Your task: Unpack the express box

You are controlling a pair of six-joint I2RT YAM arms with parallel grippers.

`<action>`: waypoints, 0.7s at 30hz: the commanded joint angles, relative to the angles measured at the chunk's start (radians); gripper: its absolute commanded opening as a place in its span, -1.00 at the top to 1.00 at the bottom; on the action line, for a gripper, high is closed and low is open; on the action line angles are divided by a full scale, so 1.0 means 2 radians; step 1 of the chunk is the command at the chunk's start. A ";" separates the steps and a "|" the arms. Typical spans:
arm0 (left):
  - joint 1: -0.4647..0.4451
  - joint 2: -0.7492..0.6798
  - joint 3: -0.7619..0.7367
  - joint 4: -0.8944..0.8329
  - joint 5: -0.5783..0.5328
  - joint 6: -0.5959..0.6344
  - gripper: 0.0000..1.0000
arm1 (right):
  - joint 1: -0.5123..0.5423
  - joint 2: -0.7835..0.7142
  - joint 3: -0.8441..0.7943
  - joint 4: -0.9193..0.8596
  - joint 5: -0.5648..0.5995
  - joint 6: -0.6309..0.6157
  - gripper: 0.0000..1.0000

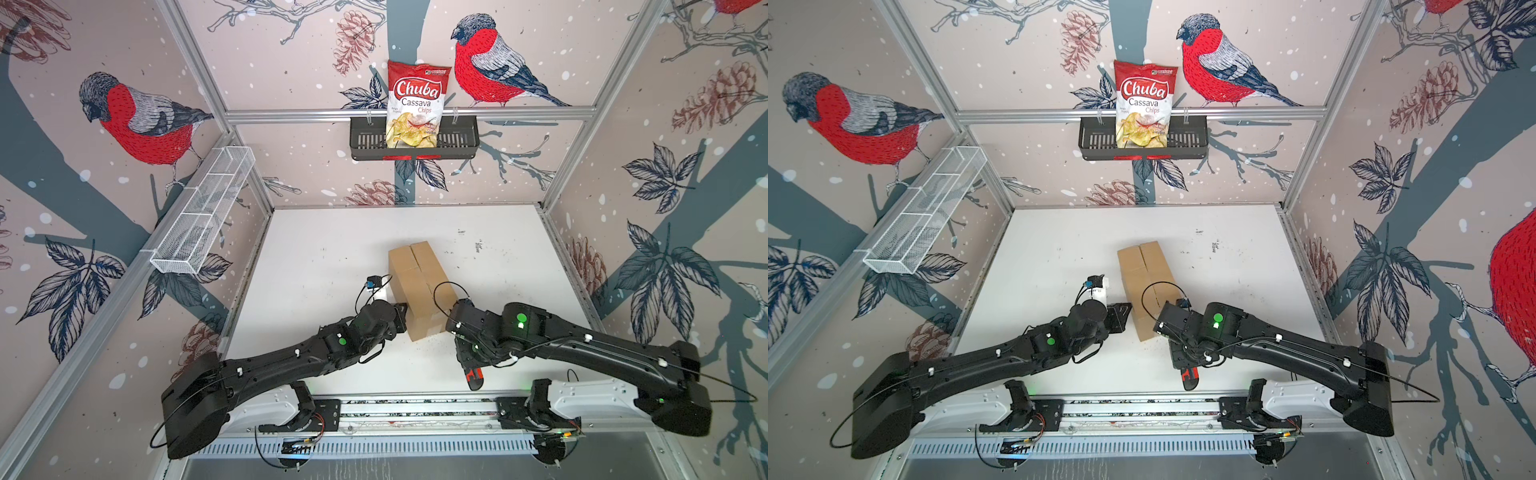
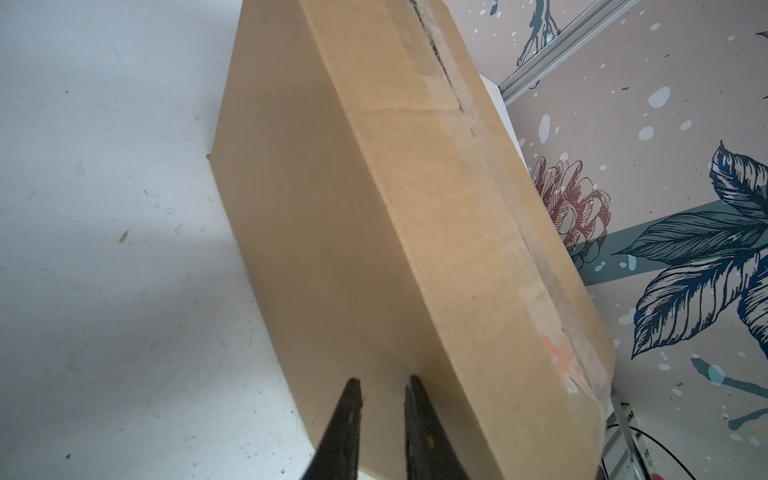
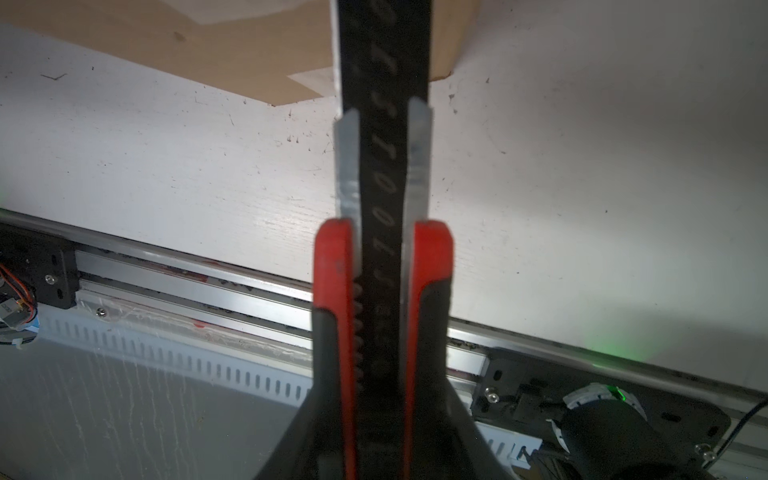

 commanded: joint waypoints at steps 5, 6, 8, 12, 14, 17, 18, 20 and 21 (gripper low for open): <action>-0.001 0.000 -0.001 0.020 -0.001 -0.002 0.57 | 0.001 0.000 0.001 0.003 0.002 -0.002 0.75; -0.001 -0.001 -0.002 0.020 -0.001 -0.002 0.57 | 0.001 0.000 0.001 0.003 0.002 -0.001 0.75; -0.001 -0.001 -0.002 0.021 0.000 -0.003 0.57 | 0.001 -0.002 0.000 0.004 0.002 0.000 0.75; -0.001 -0.001 -0.002 0.023 -0.001 -0.002 0.57 | 0.002 0.000 0.000 0.004 0.001 0.000 0.75; -0.001 -0.001 -0.002 0.023 -0.001 -0.002 0.58 | 0.002 -0.001 0.000 0.005 0.001 0.001 0.75; -0.001 0.000 -0.003 0.024 -0.001 -0.003 0.58 | 0.004 -0.001 -0.002 0.007 0.000 0.001 0.75; -0.001 0.000 -0.003 0.025 -0.001 -0.003 0.58 | 0.004 -0.001 -0.003 0.006 -0.001 0.002 0.75; -0.002 0.000 -0.004 0.026 -0.001 -0.003 0.58 | 0.006 -0.002 -0.004 0.006 0.000 0.004 0.75; -0.002 0.000 -0.004 0.027 0.000 -0.004 0.58 | 0.006 -0.003 -0.004 0.006 0.000 0.004 0.75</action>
